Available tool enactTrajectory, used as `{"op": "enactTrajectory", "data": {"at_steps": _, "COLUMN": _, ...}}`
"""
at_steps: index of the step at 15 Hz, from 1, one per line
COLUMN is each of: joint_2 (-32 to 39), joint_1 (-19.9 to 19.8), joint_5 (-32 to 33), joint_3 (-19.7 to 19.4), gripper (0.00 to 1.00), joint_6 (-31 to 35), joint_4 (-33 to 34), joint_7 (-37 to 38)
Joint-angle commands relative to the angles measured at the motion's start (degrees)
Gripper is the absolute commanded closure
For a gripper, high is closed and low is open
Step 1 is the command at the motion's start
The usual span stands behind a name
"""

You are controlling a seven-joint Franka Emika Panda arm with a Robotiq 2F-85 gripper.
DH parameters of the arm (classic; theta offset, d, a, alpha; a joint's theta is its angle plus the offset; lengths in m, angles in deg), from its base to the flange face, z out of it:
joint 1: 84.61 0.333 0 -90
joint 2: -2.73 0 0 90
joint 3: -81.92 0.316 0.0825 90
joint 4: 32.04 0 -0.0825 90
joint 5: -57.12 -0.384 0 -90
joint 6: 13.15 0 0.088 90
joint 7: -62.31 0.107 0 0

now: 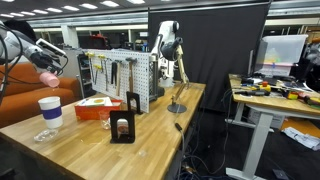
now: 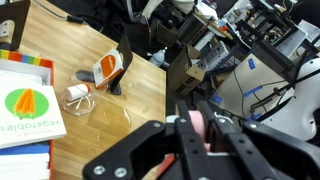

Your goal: Pick up the pink cup from the table and pour the water in it in the white cup.

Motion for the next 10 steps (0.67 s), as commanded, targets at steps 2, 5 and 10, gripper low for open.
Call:
{"op": "enactTrajectory", "data": {"at_steps": 2, "joint_2": 0.44, "joint_1": -1.20, "joint_5": -9.79, "joint_3": -1.45, "gripper": 0.96, "joint_6": 0.52, "joint_4": 2.72, "joint_7": 4.55}}
{"op": "enactTrajectory", "data": {"at_steps": 5, "joint_2": 1.39, "joint_1": -2.48, "joint_5": -19.69, "joint_3": -1.75, "gripper": 0.96, "joint_6": 2.93, "joint_4": 5.79, "joint_7": 11.47}}
{"op": "enactTrajectory", "data": {"at_steps": 10, "joint_2": 2.04, "joint_1": -3.85, "joint_5": -31.85, "joint_3": -5.24, "gripper": 0.96, "joint_6": 8.82, "joint_4": 10.89, "joint_7": 20.67}}
